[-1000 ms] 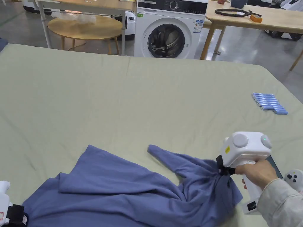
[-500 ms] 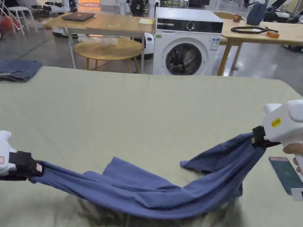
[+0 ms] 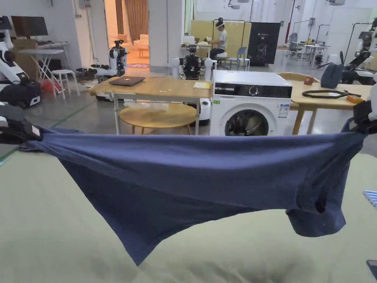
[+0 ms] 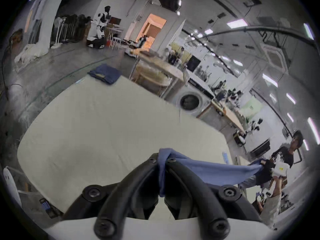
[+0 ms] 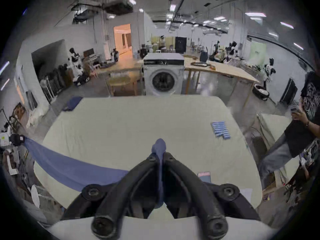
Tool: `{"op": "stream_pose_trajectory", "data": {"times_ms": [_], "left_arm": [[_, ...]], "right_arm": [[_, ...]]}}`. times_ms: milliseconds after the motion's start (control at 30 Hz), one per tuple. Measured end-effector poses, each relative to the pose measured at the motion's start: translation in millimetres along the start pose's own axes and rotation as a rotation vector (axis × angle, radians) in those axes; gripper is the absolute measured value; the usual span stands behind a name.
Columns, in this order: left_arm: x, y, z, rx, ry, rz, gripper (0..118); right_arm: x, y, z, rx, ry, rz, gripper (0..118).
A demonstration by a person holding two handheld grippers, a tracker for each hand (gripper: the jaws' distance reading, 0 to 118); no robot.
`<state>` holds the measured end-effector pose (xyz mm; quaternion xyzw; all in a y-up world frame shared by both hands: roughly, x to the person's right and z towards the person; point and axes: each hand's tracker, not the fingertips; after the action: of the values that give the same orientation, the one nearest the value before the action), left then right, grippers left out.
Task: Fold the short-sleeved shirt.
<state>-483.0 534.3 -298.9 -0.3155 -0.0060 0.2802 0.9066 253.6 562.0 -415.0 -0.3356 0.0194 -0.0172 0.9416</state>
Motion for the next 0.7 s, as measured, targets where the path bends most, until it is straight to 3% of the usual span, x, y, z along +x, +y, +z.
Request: {"op": "stream_pose_trajectory", "data": {"times_ms": [67, 233, 700], "left_arm": [[-4, 24, -3, 0.027, -0.019, 0.015, 0], [3, 57, -20, 0.054, -0.032, 0.035, 0], [21, 110, -105, 0.068, -0.055, 0.078, 0]], "right_arm": [[-1, 18, 0, 0.017, 0.012, -0.056, 1], [-12, 44, -6, 0.05, -0.052, -0.067, 1], [-18, 99, -90, 0.072, -0.073, -0.139, 1]]}}
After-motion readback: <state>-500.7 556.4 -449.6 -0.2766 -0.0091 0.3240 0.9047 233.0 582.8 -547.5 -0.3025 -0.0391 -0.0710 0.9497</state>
